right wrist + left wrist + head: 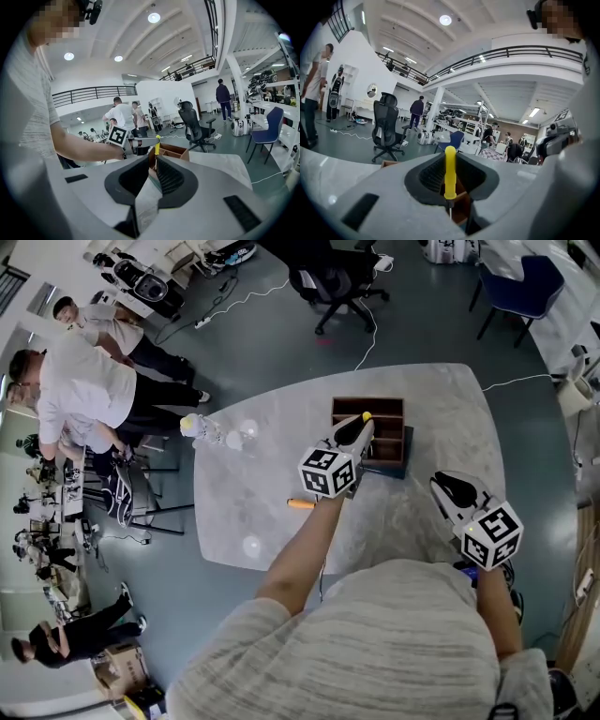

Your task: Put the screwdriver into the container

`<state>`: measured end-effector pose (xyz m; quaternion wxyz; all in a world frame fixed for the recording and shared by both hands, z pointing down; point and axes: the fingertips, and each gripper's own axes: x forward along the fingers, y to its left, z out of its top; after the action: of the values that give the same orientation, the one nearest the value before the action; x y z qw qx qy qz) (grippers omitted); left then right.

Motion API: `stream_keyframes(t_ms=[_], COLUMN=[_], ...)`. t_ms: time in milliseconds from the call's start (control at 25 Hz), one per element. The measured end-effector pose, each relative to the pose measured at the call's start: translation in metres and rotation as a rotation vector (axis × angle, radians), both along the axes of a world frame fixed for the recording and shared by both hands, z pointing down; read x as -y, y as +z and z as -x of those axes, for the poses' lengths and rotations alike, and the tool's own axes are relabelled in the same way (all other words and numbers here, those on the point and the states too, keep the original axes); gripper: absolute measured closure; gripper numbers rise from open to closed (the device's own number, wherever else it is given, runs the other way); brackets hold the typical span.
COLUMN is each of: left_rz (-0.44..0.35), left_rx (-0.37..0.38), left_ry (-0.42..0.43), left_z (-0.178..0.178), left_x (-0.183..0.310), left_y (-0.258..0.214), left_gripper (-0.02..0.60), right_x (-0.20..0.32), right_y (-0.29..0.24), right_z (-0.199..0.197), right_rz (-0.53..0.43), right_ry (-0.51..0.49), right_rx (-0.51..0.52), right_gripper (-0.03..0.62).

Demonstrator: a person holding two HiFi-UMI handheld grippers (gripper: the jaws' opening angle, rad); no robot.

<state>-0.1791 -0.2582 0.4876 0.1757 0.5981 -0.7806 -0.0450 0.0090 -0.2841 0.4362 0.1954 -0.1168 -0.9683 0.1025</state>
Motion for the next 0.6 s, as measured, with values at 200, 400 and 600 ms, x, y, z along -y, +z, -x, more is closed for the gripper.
stream_keyframes(t_ms=[200, 400, 600], left_rz=[0.015, 0.029, 0.056], left_rx=[0.014, -0.004, -0.026], left_ry=[0.001, -0.008, -0.004], left_z=[0.002, 0.001, -0.003], left_x=[0.002, 0.002, -0.002], left_y=[0.008, 0.023, 0.036], left_gripper=[0.508, 0.508, 0.508], right_x=[0.002, 0.005, 0.001], right_y=[0.0, 0.002, 0.002], right_z=[-0.001, 0.0, 0.002], right_rz=[-0.003, -0.005, -0.006], right_ry=[0.006, 0.005, 0.001], right_rx=[-0.008, -0.013, -0.014], right_gripper=[0.58, 0.58, 0.58])
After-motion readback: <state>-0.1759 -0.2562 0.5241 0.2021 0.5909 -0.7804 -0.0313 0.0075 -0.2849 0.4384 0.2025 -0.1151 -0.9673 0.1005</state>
